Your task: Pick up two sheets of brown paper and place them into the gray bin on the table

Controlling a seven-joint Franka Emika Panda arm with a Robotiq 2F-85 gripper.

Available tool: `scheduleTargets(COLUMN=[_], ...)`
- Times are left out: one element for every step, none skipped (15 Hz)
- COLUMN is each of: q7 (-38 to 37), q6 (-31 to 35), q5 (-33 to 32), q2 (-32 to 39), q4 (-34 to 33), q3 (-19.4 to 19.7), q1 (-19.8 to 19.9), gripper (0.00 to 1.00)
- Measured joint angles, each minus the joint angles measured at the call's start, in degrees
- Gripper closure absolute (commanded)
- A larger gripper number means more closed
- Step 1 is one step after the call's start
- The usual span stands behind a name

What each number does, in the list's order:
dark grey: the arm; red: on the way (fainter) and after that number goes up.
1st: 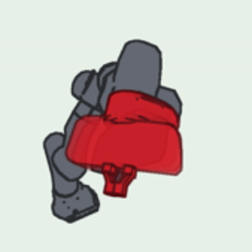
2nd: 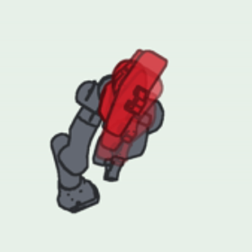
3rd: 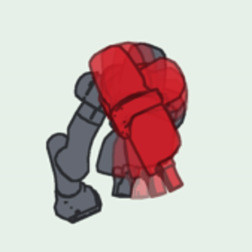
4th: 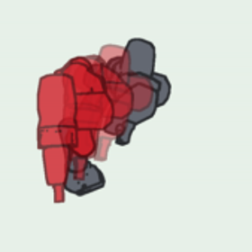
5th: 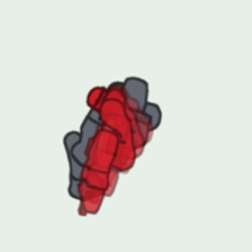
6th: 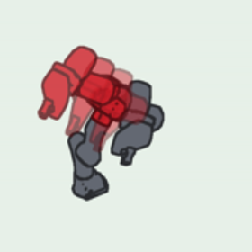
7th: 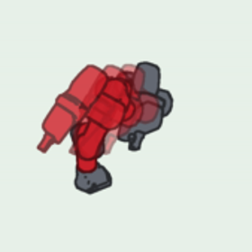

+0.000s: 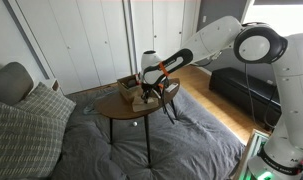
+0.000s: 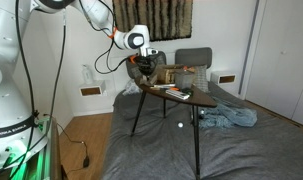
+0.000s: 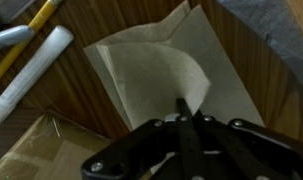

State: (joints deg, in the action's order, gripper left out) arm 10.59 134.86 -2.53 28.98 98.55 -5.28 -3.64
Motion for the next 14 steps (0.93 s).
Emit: scheduleTargets(q7=[0.0,0.0,0.1,0.4,0.7,1.0,1.2,1.4,1.4,1.4,1.4,1.4,1.4,1.3], q6=[-0.1,-0.4,-0.8,-1.4,-2.0,-2.7,-3.2,-3.6,-3.7,-3.7,-3.7,-3.6,-3.5,-3.3], q5=[0.0,0.2,0.7,1.4,2.2,3.0,3.8,4.3,4.7,5.1,5.5,5.7,6.0,6.2], q2=[-0.9,-2.0,-3.1,-4.5,-6.0,-7.5,-8.7,-9.6,-10.3,-10.5,-10.6,-10.6,-10.6,-10.6], q4=[0.1,0.3,0.5,0.8,1.3,1.8,2.1,2.4,2.6,2.8,2.9,3.1,3.2,3.3], q3=[0.0,-0.1,-0.3,-0.5,-0.6,-0.8,-0.8,-0.8,-0.8,-0.8,-0.7,-0.7,-0.6,-0.5], q1=[0.0,0.1,0.3,0.5,0.8,1.1,1.4,1.6,1.8,1.9,2.0,2.1,2.2,2.3], gripper=[1.0,1.0,1.0,1.0,1.0,1.0,1.0,1.0,1.0,1.0,1.0,1.0,1.0,1.0])
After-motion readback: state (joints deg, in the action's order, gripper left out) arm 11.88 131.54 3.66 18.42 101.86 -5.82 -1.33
